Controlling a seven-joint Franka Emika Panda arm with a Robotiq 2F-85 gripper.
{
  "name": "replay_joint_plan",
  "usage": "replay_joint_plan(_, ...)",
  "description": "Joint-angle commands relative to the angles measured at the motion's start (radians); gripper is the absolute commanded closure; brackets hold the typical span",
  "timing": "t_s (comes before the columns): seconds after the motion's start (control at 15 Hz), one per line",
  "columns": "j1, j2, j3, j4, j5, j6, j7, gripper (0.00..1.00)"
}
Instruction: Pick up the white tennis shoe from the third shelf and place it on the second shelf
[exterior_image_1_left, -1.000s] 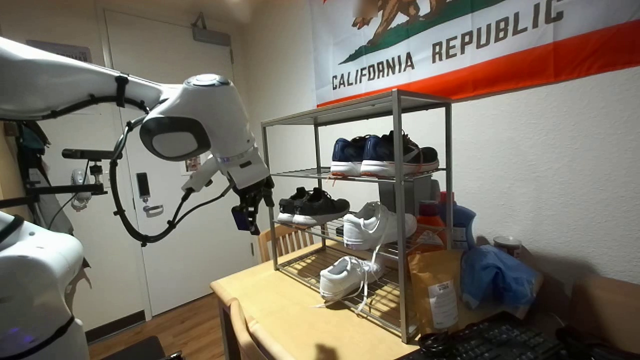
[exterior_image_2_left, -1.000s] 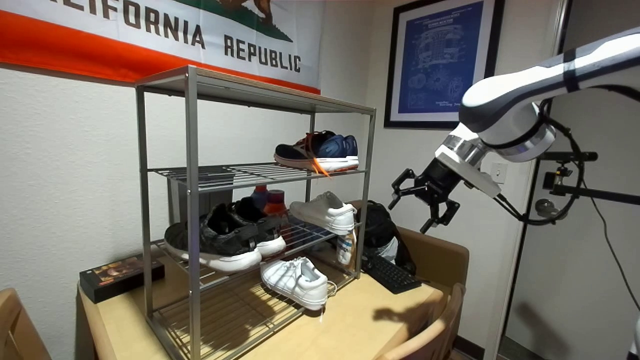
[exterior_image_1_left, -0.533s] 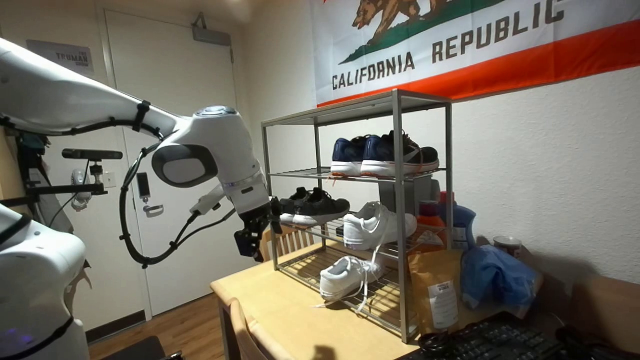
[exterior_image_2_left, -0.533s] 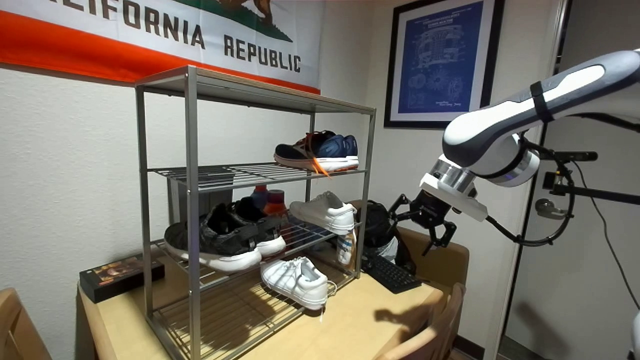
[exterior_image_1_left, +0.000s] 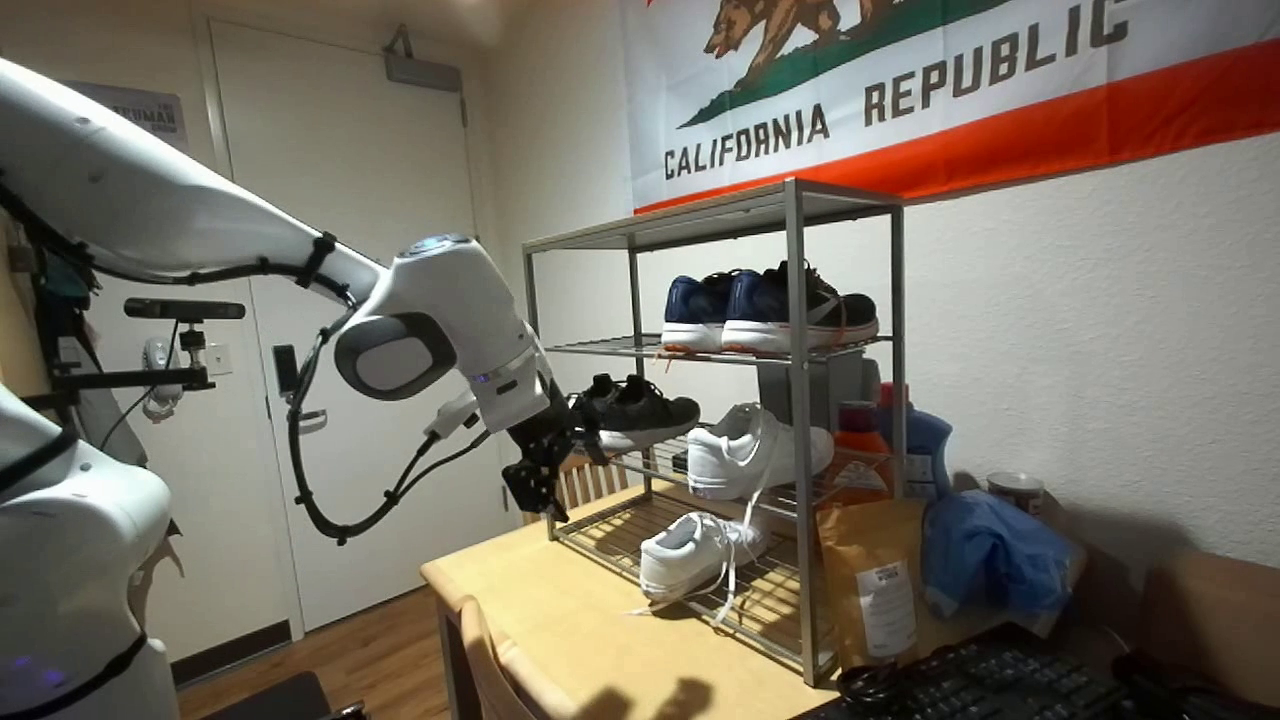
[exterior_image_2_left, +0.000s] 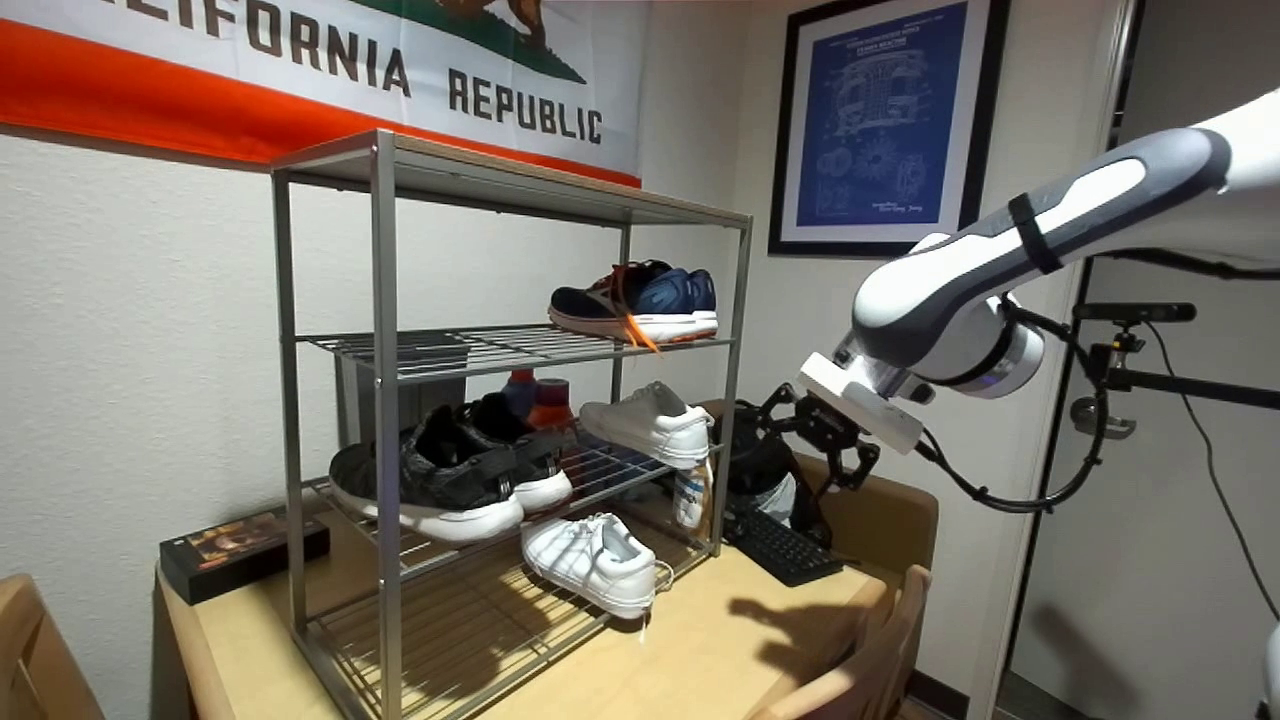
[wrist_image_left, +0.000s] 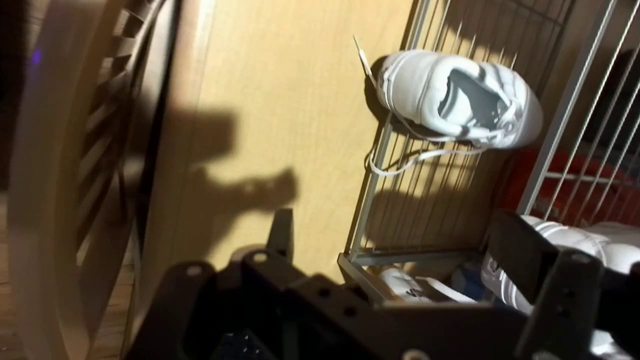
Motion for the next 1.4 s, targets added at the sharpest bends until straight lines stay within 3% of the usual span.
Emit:
replay_joint_plan(0.0,-0.064,0.207,0.099,0.057,-0.083,0.2,0.236,0.0)
replay_joint_plan(0.07,-0.103,0.25,0.132,0.064,-0.149,0.24,0.328,0.0)
replay_joint_plan(0.2,-0.262,0.298,0.254,0.074,-0.276,0.248,0.495,0.0)
replay_joint_plan(0.27,-0.095,0.242,0.113,0.037,-0.238,0.235,0.405,0.0)
replay_joint_plan(0.33,-0.137,0.275,0.138,0.047,-0.288,0.241,0.469,0.0)
replay_joint_plan(0.4,-0.23,0.292,0.229,0.056,-0.257,0.242,0.457,0.0)
replay_joint_plan(0.53,-0.249,0.296,0.229,0.061,-0.259,0.263,0.45,0.0)
replay_joint_plan(0.67,-0.279,0.335,0.251,0.094,-0.287,0.266,0.524,0.0)
replay_joint_plan(1.0,-0.205,0.437,0.283,0.17,-0.204,0.257,0.58,0.0)
replay_joint_plan(1.33,-0.206,0.492,0.337,0.165,-0.416,0.33,0.777,0.0)
